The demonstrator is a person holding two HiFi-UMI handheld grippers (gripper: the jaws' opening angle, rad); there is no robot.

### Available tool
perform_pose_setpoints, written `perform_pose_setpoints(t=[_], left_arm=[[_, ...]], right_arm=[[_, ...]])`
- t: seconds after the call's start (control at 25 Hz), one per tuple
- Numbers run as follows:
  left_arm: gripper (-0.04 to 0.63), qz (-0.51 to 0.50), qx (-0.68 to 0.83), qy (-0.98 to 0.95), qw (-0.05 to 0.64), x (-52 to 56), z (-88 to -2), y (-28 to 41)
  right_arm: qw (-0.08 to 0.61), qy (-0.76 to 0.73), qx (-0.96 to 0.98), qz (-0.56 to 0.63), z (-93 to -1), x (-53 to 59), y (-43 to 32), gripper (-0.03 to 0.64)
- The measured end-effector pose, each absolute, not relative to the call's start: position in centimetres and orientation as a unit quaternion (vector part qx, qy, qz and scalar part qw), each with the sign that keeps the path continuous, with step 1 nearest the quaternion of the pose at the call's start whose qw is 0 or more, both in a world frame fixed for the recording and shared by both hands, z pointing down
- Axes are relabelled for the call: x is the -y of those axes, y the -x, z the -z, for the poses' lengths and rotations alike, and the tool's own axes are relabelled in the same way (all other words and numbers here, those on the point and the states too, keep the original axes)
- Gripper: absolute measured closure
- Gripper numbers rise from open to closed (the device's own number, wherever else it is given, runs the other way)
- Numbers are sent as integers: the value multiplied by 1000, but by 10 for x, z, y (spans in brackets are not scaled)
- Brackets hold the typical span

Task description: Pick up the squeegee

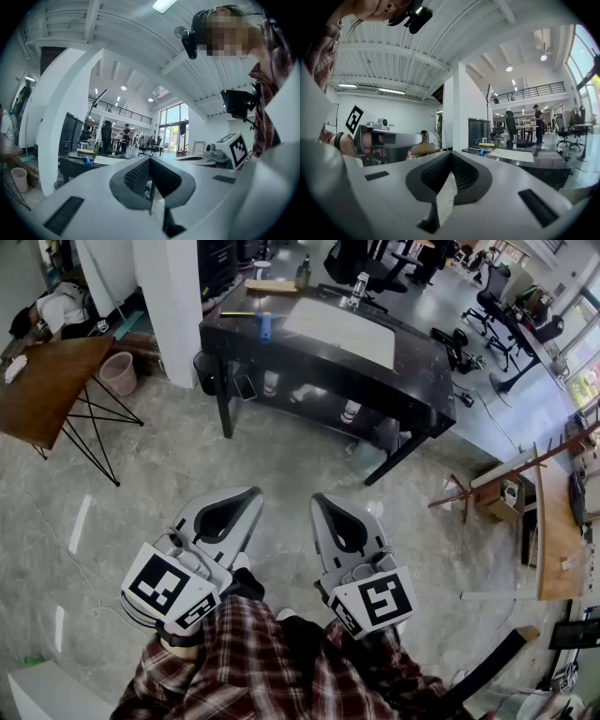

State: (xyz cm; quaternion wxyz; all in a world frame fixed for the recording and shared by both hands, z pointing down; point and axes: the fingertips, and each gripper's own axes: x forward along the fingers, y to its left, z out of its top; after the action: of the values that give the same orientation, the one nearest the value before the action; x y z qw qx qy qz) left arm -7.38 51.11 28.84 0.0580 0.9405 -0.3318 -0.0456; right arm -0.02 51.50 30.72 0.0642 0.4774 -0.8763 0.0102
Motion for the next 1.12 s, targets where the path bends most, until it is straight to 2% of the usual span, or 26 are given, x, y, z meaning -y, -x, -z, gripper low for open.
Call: perform_pose_setpoints(t=[0.28,0.44,0.64,1.12], left_arm=[[589,40,327,-943,56,-443,-278,132],[589,37,327,-941,78,-411,-293,147],[589,27,316,-943,98,-364,-311,140],[589,27,346,-934,83,-176,-302,95]], right_arm=[[64,-503,862,-14,-296,-446,41,604],[74,-510,857,-24,-304,-419,51,604],[82,-518,851,-36,-316,-375,45,604],[75,-498,864,-28,-309,-182,-7,605]])
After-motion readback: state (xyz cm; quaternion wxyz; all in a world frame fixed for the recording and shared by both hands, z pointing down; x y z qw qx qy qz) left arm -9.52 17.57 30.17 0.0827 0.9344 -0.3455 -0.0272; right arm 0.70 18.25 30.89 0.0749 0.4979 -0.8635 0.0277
